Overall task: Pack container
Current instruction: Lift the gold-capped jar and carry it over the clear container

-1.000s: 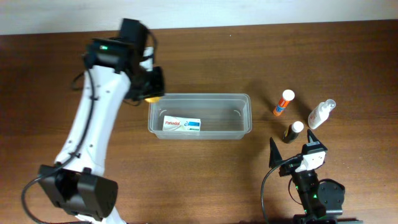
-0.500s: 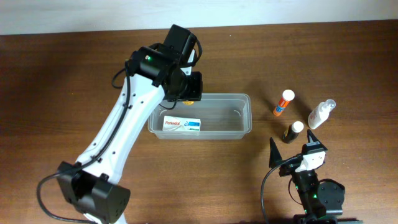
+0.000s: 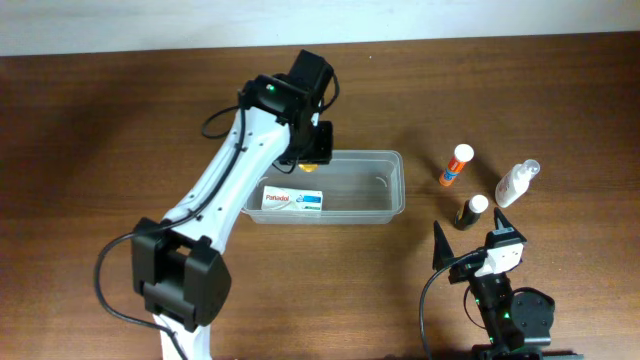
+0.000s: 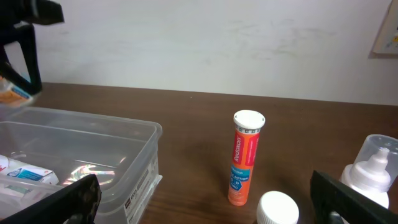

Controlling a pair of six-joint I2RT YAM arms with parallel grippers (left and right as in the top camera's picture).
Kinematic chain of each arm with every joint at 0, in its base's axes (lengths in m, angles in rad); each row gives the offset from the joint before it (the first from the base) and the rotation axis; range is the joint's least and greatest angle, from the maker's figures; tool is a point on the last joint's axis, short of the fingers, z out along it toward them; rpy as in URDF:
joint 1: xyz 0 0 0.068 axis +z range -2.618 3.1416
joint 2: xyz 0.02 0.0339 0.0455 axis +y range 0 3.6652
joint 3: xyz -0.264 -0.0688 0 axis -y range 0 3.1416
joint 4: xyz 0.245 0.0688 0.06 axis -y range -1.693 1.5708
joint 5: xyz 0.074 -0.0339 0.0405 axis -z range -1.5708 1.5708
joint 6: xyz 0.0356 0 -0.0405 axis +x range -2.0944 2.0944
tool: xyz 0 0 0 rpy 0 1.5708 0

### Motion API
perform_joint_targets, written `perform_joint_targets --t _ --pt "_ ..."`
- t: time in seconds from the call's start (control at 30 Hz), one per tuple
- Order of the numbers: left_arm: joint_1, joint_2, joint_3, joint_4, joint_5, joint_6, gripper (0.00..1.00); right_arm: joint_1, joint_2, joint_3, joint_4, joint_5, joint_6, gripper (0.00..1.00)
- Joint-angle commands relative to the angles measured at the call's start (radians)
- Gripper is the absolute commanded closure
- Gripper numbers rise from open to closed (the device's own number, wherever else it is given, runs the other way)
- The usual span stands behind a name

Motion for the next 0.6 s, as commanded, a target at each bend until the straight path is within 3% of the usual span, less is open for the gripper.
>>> perform_joint_targets --t 0.0,0.57 --pt "-0.015 0.023 0.020 -0.004 -0.040 0.027 0.57 -0.008 -0.008 -0.005 -0.006 0.005 0.001 0.02" --pt "-0.044 0.139 0.014 -0.012 -0.122 0.030 0.57 -0.008 -0.008 -0.005 -0.006 0.005 0.001 0.02"
